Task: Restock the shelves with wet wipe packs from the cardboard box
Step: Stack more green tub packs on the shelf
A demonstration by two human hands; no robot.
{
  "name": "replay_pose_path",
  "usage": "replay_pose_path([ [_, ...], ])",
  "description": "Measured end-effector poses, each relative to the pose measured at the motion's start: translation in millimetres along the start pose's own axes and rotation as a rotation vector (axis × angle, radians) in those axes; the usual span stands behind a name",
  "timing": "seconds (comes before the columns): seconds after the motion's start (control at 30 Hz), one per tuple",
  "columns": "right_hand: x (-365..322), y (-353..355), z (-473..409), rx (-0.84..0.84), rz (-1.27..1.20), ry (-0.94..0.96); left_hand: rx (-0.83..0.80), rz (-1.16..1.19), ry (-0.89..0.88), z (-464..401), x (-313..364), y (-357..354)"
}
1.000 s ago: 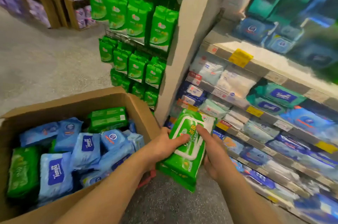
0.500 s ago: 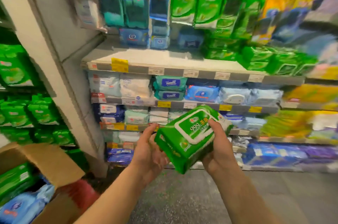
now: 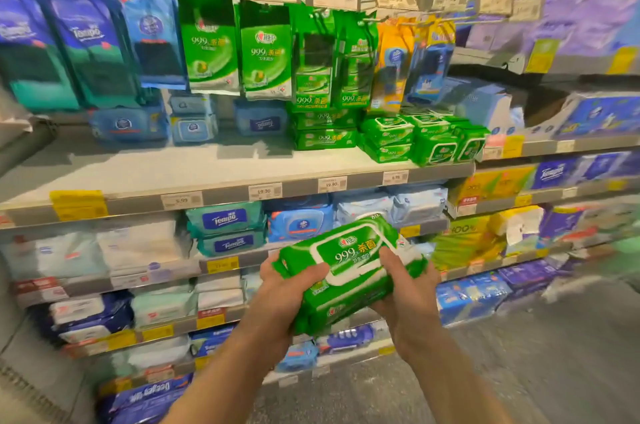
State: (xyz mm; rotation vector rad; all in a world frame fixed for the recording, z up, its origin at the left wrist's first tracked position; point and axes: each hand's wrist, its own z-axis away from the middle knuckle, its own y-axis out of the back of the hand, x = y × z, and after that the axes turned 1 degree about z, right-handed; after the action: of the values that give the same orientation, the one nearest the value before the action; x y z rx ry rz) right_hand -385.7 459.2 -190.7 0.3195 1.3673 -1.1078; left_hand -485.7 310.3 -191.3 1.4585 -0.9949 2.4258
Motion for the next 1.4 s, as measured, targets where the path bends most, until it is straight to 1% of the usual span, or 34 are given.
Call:
replay_pose_path([
  [0.17, -28, -14, -57, 0.034, 0.068, 0.034, -0.077, 0.023, -0.051, -68, 31, -24],
  [0.3, -45, -37, -102, 0.086, 0.148, 0.119, -0.062, -0.010, -0.102, -129, 52, -32],
  [0.4, -52, -51, -128, 0.031, 0.159, 0.151, -0.032, -0.106, -0.132, -162, 68, -32],
  [0.47, -58, -59, -143, 0.004, 0.169, 0.171, -0.102, -0.094, -0.128, -176, 81, -30],
  [0.53, -64, -66, -158, -0.031, 0.254, 0.207, -0.145, -0.146, -0.149, -190, 96, -30],
  [0.6, -69, -70, -174, -0.054, 0.386, 0.268, -0.170, -0.146, -0.154, -208, 109, -31],
  [0.67, -73, -73, -195, -0.055, 0.595, 0.390, -0.156, -0.156, -0.156, -225, 122, -36],
  [0.73, -78, -76, -219, -0.118, 0.730, 0.498, -0.109, -0.159, -0.154, -238, 133, -44],
  [0.8, -81, -81, -246, -0.160, 0.795, 0.518, -0.051, -0.181, -0.157, -251, 142, -51],
  [0.93, -84, -85, -292, -0.105, 0.965, 0.466, -0.020, -0.247, -0.173, -273, 151, -70],
  [1.07, -94, -88, -327, -0.094, 1.103, 0.463, 0.057, -0.428, -0.152, -303, 148, -70],
  [1.17, -96, -86, -344, -0.127, 1.124, 0.465, 0.068, -0.578, -0.112, -317, 146, -65],
  [1.2, -93, -84, -349, -0.110, 1.167, 0.507, 0.061, -0.623, -0.099, -321, 145, -63],
  [1.27, -88, -78, -357, -0.050, 1.333, 0.688, 0.076, -0.734, -0.094, -330, 140, -57],
  [1.33, -85, -76, -363, -0.007, 1.496, 0.812, 0.182, -0.937, -0.113, -342, 137, -49],
  [1.4, -89, -79, -363, 0.040, 1.550, 0.867, 0.279, -1.122, -0.146, -347, 137, -50],
])
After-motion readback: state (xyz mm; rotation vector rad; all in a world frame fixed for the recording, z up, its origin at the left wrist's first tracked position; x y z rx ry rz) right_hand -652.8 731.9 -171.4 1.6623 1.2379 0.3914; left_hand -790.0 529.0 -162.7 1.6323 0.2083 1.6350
